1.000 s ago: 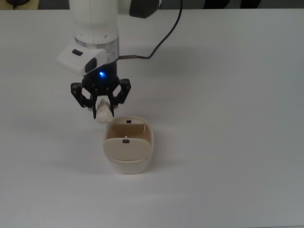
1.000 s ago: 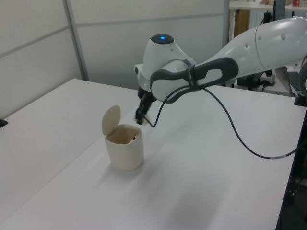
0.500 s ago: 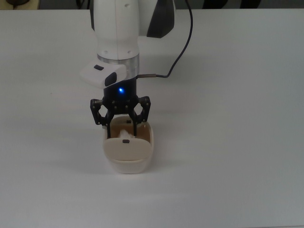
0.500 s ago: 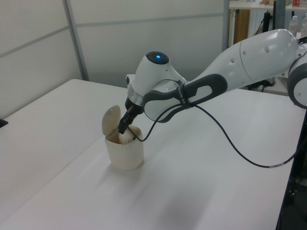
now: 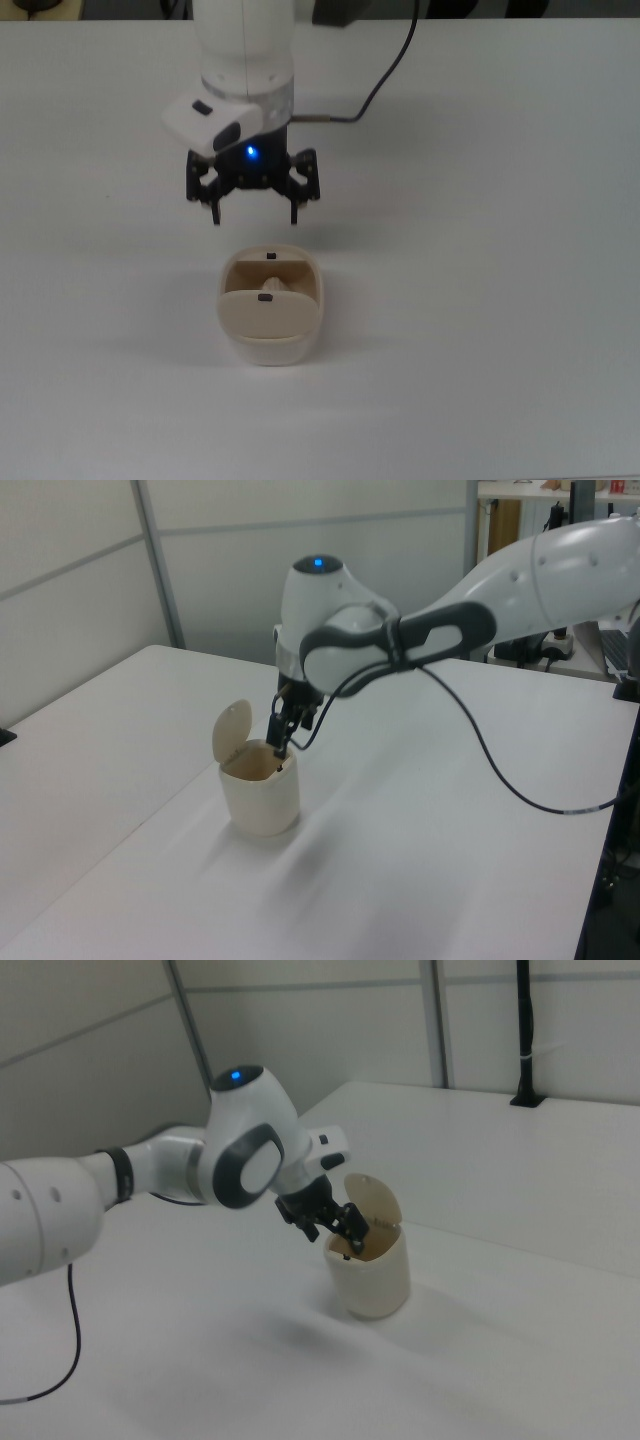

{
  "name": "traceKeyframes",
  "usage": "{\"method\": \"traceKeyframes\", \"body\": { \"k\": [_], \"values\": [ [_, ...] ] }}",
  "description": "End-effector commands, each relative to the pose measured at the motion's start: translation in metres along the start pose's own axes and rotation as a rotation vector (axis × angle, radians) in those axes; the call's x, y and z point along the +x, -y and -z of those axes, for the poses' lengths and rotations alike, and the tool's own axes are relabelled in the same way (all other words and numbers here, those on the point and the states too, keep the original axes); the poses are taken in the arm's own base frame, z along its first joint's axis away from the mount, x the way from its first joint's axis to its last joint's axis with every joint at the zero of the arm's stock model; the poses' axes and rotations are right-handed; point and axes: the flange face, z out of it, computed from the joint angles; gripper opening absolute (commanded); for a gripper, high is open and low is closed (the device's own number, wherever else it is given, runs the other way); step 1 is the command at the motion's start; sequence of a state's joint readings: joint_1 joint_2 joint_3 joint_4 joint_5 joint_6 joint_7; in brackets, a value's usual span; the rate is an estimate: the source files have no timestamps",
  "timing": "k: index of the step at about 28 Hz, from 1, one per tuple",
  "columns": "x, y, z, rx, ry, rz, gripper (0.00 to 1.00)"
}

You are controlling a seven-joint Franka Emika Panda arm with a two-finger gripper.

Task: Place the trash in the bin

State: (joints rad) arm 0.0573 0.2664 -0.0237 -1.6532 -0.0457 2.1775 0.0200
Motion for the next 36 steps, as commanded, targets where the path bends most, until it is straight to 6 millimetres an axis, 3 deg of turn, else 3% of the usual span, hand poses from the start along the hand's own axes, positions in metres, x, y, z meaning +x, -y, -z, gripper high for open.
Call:
{"method": "traceKeyframes", "body": {
  "k": [1, 7, 16, 30, 36],
  "values": [
    [-0.017, -0.001, 0.058, -0.006, 0.127, -0.025, 1.00],
    [-0.032, -0.004, 0.099, 0.020, 0.226, -0.044, 1.00],
    [-0.056, -0.017, 0.144, 0.024, 0.273, -0.116, 1.00],
    [-0.066, -0.031, 0.165, 0.005, 0.276, -0.128, 1.00],
    [-0.060, -0.034, 0.167, 0.005, 0.227, -0.124, 1.00]
  ]
}}
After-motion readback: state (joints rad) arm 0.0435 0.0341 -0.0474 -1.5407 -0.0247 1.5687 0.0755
